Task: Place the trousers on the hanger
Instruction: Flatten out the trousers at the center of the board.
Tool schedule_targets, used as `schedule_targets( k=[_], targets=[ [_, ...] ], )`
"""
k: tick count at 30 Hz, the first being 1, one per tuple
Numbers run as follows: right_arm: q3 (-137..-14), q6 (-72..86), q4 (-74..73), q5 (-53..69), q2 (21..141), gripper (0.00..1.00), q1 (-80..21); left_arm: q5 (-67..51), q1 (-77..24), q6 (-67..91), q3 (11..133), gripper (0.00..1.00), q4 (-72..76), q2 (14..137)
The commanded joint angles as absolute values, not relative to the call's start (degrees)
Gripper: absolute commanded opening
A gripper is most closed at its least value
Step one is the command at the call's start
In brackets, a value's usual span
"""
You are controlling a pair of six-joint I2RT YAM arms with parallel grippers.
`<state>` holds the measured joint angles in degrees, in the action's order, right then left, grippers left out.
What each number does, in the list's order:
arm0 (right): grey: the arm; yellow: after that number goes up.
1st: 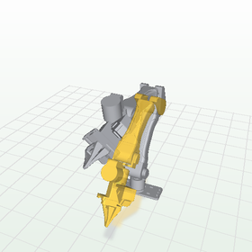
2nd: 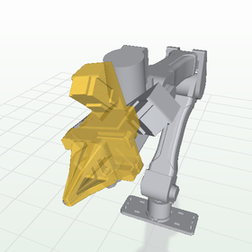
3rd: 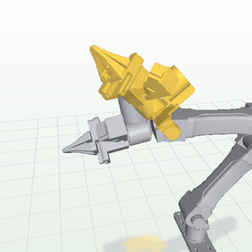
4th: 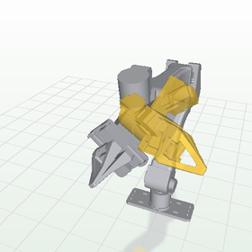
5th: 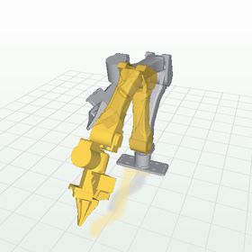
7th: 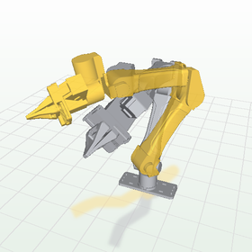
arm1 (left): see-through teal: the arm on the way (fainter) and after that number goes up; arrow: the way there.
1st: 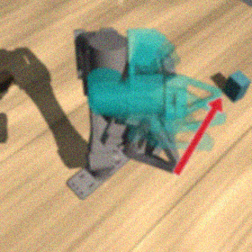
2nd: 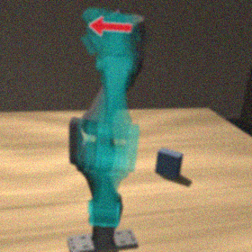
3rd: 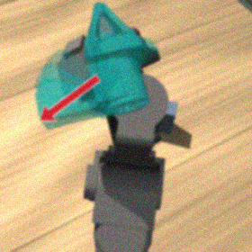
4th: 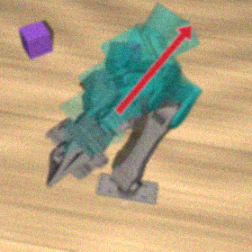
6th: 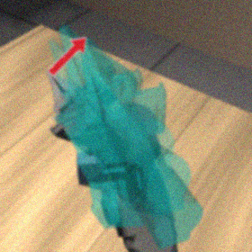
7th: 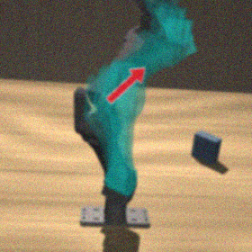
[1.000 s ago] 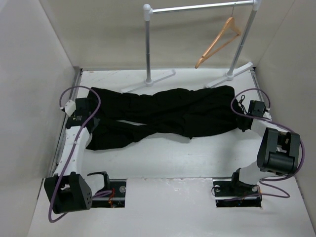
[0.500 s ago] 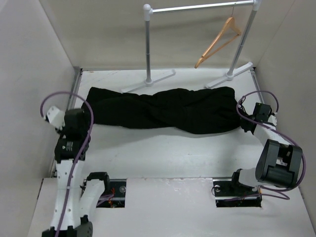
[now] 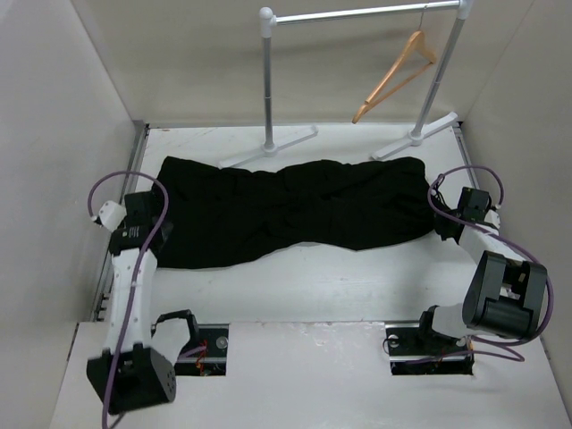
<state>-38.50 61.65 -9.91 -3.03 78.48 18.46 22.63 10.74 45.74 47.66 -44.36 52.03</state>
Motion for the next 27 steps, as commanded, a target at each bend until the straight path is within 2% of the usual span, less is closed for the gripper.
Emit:
schedule_targets(
  k=[1,4,7,11,13,17,18,20,22,25,27],
  targets=[
    [-38.2,60.8,-8.1,-2.5,78.4,0.06,19.0,16.8,9.4,45.3,48.6,0.61,-35.1,61.1],
    [-37.4,60.2,-8.3,-2.7,77.5,0.06,18.9,16.3,10.2,45.1,49.2,0.59,-32.3,68.2],
    [-36.0,59.3,-8.5,-2.4,75.8,0.06,18.9,17.2,11.3,46.0,47.4,0.52,-34.2,65.1],
    [-35.0,57.8,-9.1,-3.1,73.3,0.06,18.9,18.4,10.3,49.6,41.3,0.55,-39.5,58.2],
    [-35.1,57.7,-9.2,-3.1,73.8,0.06,18.9,17.0,10.3,51.7,37.6,0.57,-39.9,58.8],
    [-35.8,57.8,-9.6,-3.3,74.4,0.05,18.8,14.5,11.8,53.1,32.9,0.55,-35.8,62.5],
    [-35.9,57.9,-9.8,-3.6,74.3,0.05,18.6,14.3,12.5,53.2,32.2,0.49,-34.0,63.9],
    [-35.9,57.9,-10.5,-3.9,73.7,0.05,18.2,14.0,15.3,52.8,31.6,0.25,-30.4,67.0],
    [-35.9,57.7,-11.5,-4.1,72.8,0.05,18.1,12.4,19.3,52.6,32.8,0.09,-29.2,68.4],
    [-35.8,56.3,-13.2,-4.3,70.3,0.05,18.3,10.3,24.1,52.0,37.7,0.02,-30.3,65.3],
    [-35.9,55.6,-14.7,-4.3,68.6,0.04,18.9,13.9,24.8,52.0,43.1,0.0,-35.2,64.7]
  ],
)
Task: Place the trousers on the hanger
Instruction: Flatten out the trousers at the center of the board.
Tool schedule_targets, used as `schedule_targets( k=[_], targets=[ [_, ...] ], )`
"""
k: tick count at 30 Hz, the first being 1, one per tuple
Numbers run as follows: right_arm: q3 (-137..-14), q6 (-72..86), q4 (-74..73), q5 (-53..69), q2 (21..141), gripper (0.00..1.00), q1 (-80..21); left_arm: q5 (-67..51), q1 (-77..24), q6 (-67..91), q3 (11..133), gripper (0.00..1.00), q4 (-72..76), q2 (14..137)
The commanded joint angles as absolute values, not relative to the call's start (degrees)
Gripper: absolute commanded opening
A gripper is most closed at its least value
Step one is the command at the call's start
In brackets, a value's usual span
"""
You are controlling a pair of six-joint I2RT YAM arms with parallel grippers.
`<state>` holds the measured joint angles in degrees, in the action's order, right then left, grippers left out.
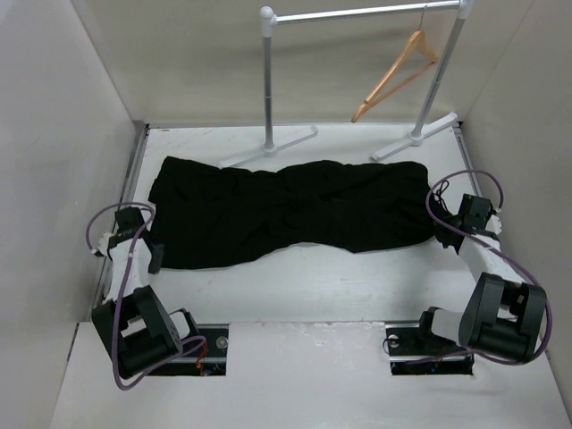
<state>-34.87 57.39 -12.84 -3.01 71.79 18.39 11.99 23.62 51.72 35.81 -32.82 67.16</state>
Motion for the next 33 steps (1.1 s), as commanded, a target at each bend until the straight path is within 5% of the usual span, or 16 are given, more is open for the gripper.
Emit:
schedule_targets(
  k=[1,10,20,33],
  targets=[
    [-36.3,55.1,-16.5,-3.9,67.1,0.04,19.0,16.5,24.8,52.5,45.2,0.0,-36.9,64.3],
    [-35.2,51.0,-27.5,-4.5,53.8,0.04,18.8,24.3,24.3,47.8,55.7,0.02,-43.2,66.0],
    [-29.3,48.8,-26.6,-4.3,49.6,0.05,14.1,12.7,11.1,43.8,57.1,0.55,-28.2,79.7],
    [-24.9,50.4,-25.5,-3.1,46.4,0.09,-0.5,15.6,6.9,40.9,67.4,0.56,-24.8,96.1]
  ],
)
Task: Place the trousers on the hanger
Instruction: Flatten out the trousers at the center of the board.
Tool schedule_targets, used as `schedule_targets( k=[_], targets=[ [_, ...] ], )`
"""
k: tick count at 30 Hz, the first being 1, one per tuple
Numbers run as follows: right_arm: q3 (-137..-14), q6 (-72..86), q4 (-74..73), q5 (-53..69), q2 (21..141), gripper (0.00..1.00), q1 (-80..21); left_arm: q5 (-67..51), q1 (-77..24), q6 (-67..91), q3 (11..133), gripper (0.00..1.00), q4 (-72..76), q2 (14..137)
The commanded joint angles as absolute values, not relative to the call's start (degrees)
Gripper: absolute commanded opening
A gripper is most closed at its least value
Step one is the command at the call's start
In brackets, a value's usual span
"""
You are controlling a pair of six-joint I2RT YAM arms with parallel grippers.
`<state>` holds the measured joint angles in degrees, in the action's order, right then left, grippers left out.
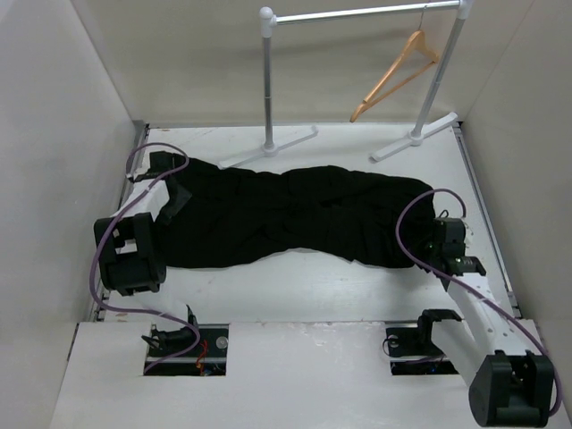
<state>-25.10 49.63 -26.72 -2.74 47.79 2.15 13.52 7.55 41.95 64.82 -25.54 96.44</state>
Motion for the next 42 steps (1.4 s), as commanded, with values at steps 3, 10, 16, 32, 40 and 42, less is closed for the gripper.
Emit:
schedule_targets(
  k=[3,10,16,32,40,42],
  targets=[
    [-24.8,50.7,-25.6,-3.4,47.2,0.09,-1.5,15.9,7.6,40.9,67.7,0.42,-25.2,98.1],
    [-26.3,50.5,-29.4,-5.8,43.5,0.08,0.7,20.5,16.3,38.7,64.4,0.02,-27.4,89.9],
    [-26.9,49.5,-27.6,-4.2,47.5,0.07,4.3,19.9,20.3,36.4,63.6,0.09,-30.8,86.7],
    [-30.3,48.8,-22.6,-1.8,54.4,0.09,-0.4,9.0,23.3,49.3,29.6,0.57,-29.6,61.1],
    [-28.5,48.7,-21.9,-2.2,54.7,0.08,-0.7,7.3,23.3,49.9,30.2,0.37,-16.7,70.3],
    [-28.2,48.7,-21.6,-2.5,55.1,0.08,0.2,7.1,25.3,49.7,30.9,0.15,-15.9,72.0]
  ],
)
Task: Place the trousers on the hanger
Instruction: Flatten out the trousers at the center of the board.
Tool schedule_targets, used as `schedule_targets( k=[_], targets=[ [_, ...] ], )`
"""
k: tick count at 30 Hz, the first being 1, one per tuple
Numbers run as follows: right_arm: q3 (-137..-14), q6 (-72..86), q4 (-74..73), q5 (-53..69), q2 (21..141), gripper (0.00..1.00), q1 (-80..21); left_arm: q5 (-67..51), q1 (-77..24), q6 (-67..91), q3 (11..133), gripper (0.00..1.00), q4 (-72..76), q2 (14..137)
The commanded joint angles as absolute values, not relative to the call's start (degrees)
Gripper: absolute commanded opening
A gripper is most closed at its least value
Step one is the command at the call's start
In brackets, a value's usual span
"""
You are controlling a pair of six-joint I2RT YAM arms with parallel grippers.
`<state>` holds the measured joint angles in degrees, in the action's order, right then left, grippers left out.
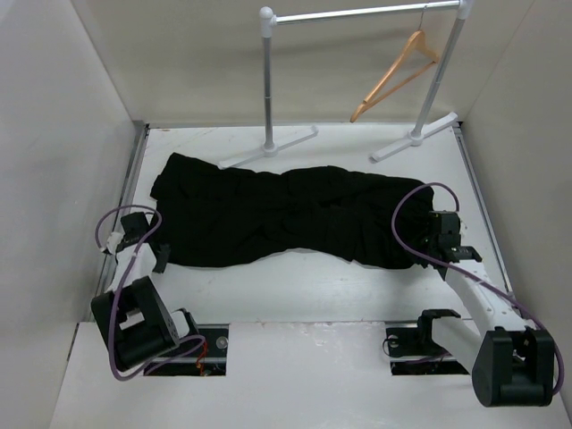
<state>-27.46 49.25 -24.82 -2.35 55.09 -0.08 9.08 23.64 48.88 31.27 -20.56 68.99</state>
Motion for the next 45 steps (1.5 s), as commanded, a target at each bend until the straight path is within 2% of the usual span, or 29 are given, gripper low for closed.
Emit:
schedule_targets(
  k=[1,4,6,9,14,17,21,22,25,30,32,33,36,37,39,42,45],
  targets=[
    [-28.2,48.8,-21.7,-2.7,55.4,0.08,0.8,7.0,27.0,49.5,31.9,0.08,-16.5,72.5],
    [-28.8,49.0,-22.2,-2.8,55.4,0.06,4.2,6.9,32.8,49.3,35.6,0.0,-19.8,70.2],
    [-29.8,49.0,-23.7,-3.1,54.8,0.06,6.3,9.7,34.2,48.4,40.4,0.0,-24.6,69.4],
    [-31.3,48.8,-26.4,-4.8,53.7,0.05,7.4,17.6,31.3,49.0,44.4,0.0,-27.9,68.3],
    [-32.1,48.3,-28.0,-7.4,53.9,0.05,8.3,18.7,31.2,46.9,50.8,0.0,-32.5,68.7],
    [-32.3,48.7,-26.8,-6.2,55.1,0.05,8.2,11.4,27.6,46.7,48.2,0.13,-33.3,68.3],
    [-31.9,49.0,-24.5,-4.4,56.5,0.05,7.9,8.4,25.6,47.1,40.4,0.44,-29.9,65.9],
    [-31.8,49.0,-24.1,-4.1,56.9,0.05,7.5,7.3,25.6,47.1,39.0,0.48,-28.4,66.4],
    [-31.6,49.0,-23.5,-3.3,57.5,0.05,6.7,3.3,26.1,47.5,36.2,0.49,-25.1,68.5],
    [-31.6,48.9,-22.0,-1.9,58.4,0.05,5.4,5.5,25.6,47.5,35.0,0.49,-17.2,74.2],
    [-31.4,49.0,-21.2,-1.1,58.8,0.05,5.0,5.7,24.7,47.4,34.5,0.48,-12.5,76.5],
    [-31.2,49.0,-21.0,-0.9,59.0,0.05,4.9,5.7,24.1,47.4,34.6,0.42,-11.4,77.7],
    [-30.6,49.0,-21.1,-1.1,58.5,0.05,5.3,7.0,24.2,47.5,34.6,0.11,-11.6,78.4],
    [-30.4,49.0,-21.2,-1.2,58.3,0.05,5.3,7.7,25.0,47.5,34.5,0.05,-12.5,77.3],
    [-30.2,49.1,-21.5,-1.8,57.7,0.04,5.6,9.0,28.2,46.8,34.9,0.0,-15.7,73.8],
    [-30.2,49.7,-21.9,-2.2,57.6,0.04,6.9,13.3,33.0,45.4,37.5,0.0,-23.4,68.7],
    [-30.8,49.9,-22.8,-2.3,57.6,0.04,7.5,19.1,33.0,45.9,41.5,0.0,-30.9,65.1]
  ],
)
